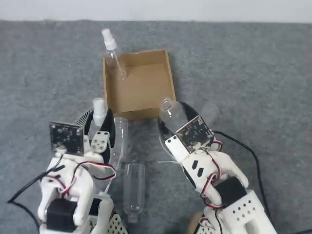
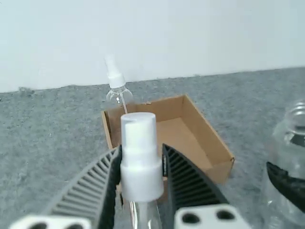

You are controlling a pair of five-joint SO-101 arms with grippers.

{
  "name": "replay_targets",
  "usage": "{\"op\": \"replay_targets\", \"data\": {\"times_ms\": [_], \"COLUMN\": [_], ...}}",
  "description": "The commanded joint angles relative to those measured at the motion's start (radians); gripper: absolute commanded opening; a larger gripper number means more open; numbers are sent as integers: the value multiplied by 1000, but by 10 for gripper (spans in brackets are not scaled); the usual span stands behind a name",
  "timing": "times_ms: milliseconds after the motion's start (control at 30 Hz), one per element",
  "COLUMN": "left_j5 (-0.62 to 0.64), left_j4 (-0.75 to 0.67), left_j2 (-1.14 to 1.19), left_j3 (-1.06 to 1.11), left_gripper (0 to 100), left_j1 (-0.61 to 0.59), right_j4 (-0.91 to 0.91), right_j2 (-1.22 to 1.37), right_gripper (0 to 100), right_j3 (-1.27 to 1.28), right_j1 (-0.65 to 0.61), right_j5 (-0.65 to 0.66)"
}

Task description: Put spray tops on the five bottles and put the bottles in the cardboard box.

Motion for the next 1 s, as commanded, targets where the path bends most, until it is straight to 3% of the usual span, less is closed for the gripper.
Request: {"op": "replay_targets", "data": {"times_ms": [0, 567, 800, 967], "left_j5": [101, 218, 224, 305], "left_j4": [-28, -34, -72, -124], "left_j2": [-28, -141, -150, -150], "left_j3": [-8, -10, -16, -16], "left_gripper": [58, 58, 58, 58], "left_j1": [-3, -3, -23, -81], "right_j4": [-24, -30, -188, -251], "right_j2": [-28, -19, -19, -19], "right_gripper": [95, 95, 95, 95], "right_j3": [-15, 0, 97, 132], "right_j1": [-8, -53, -94, -94], "right_j5": [8, 15, 15, 15]}}
